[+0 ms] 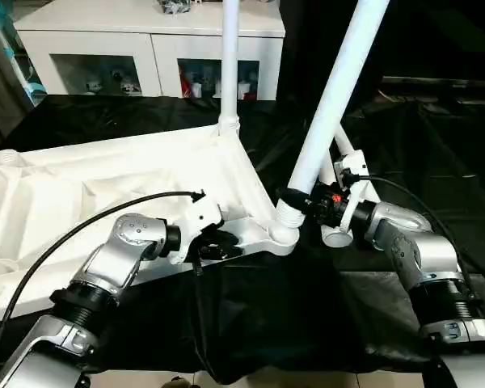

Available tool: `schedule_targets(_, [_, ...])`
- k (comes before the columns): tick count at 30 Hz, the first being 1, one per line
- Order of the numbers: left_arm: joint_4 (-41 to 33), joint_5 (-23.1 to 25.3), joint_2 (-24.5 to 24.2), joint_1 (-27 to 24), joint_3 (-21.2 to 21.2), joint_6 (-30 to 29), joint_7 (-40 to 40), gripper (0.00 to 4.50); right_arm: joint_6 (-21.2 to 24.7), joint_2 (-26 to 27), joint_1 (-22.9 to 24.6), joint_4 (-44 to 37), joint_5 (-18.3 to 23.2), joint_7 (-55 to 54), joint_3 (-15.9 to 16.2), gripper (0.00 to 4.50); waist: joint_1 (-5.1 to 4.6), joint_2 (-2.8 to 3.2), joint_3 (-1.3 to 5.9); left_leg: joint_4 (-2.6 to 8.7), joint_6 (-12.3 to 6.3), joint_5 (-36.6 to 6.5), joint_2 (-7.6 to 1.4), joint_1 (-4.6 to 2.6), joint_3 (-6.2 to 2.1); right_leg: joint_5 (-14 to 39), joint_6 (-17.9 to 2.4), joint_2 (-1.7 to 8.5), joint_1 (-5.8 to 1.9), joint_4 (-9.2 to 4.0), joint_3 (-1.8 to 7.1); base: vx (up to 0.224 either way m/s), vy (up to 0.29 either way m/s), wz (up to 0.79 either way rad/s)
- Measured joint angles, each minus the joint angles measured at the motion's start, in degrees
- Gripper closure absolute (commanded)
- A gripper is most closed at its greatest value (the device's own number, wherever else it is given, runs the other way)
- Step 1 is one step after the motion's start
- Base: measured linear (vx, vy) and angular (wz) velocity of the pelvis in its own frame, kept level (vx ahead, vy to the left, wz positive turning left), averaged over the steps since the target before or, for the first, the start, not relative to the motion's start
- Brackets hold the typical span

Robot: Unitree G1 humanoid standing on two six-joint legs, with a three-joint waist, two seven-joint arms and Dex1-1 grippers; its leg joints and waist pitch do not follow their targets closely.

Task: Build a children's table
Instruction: Insert table leg to table base

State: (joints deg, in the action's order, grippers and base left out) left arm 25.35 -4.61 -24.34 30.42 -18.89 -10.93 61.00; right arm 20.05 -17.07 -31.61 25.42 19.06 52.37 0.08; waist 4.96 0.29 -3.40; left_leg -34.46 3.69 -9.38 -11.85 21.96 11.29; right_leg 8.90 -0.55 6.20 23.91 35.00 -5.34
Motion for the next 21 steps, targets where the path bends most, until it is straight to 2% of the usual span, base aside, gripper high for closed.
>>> schedule_targets(5, [0.6,0.9,0.1,0.7,-0.3,0.0,0.2,4.15,2.1,-0.5,-0.1,0.0,0.0,1.3,0.9,2.58,0.0,0.01,0.0,0.0,0.0,0.0,0.0,-0.01,0.0,0.0,0.0,0.0,-0.01,0.0,0.0,0.0,0.0,0.0])
schedule_targets(10, [1.3,1.8,0.1,1.1,-0.4,0.0,0.2,4.48,5.2,-2.2,-0.6,0.0,-0.5,4.3,3.4,2.58,-0.06,0.01,0.0,0.0,0.0,0.0,0.0,-0.04,-0.02,0.1,0.1,0.0,0.0,0.0,-0.01,0.0,0.0,0.0])
schedule_targets(21, [2.0,2.3,-0.3,1.6,-0.7,0.4,1.3,4.5,8.0,-3.1,-6.5,5.0,-3.0,6.5,6.7,2.58,-0.02,-0.01,0.01,-0.01,0.0,0.0,0.0,-0.06,-0.06,0.1,0.2,-0.02,-0.04,-0.01,-0.01,0.0,0.0,0.0])
